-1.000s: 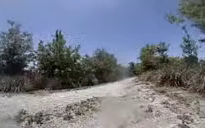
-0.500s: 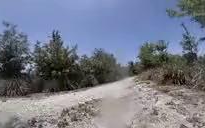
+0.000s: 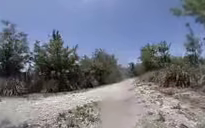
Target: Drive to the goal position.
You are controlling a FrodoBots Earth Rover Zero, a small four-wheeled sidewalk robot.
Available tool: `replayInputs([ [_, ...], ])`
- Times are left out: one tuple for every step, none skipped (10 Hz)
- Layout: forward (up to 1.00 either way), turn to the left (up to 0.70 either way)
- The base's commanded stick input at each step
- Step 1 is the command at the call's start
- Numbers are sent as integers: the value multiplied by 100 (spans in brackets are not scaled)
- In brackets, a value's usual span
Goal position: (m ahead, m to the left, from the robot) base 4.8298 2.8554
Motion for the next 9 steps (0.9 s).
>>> replayInputs([
  [30, 0],
  [30, 0],
  [30, 0],
  [30, 0],
  [30, 0],
  [30, 0],
  [30, 0],
  [30, 0],
  [30, 0],
])
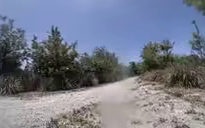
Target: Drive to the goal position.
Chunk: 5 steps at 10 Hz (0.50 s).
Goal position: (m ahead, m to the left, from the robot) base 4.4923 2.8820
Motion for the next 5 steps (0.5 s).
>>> replayInputs([
  [30, 0],
  [30, 0],
  [30, 0],
  [30, 0],
  [30, 0],
])
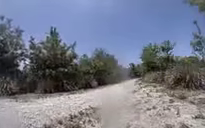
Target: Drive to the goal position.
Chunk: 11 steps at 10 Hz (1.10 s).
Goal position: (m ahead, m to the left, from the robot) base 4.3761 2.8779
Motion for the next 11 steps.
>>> replayInputs([
  [30, 0],
  [30, 0],
  [30, 0],
  [30, 0],
  [30, 0],
  [30, 0],
  [30, 0],
  [30, 0],
  [30, 0],
  [30, 0],
  [30, 0],
])
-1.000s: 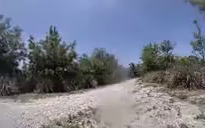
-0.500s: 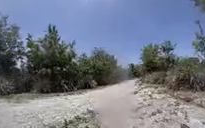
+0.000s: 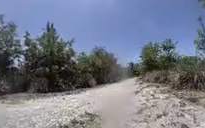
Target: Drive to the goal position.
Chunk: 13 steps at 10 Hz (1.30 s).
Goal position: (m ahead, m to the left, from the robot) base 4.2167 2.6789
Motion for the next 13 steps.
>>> replayInputs([
  [30, 0],
  [30, 0],
  [30, 0],
  [30, 0],
  [30, 0],
  [30, 0],
  [30, 0],
  [30, -11],
  [30, -26],
  [30, -41],
  [30, -57],
  [30, -72],
  [30, -32],
])
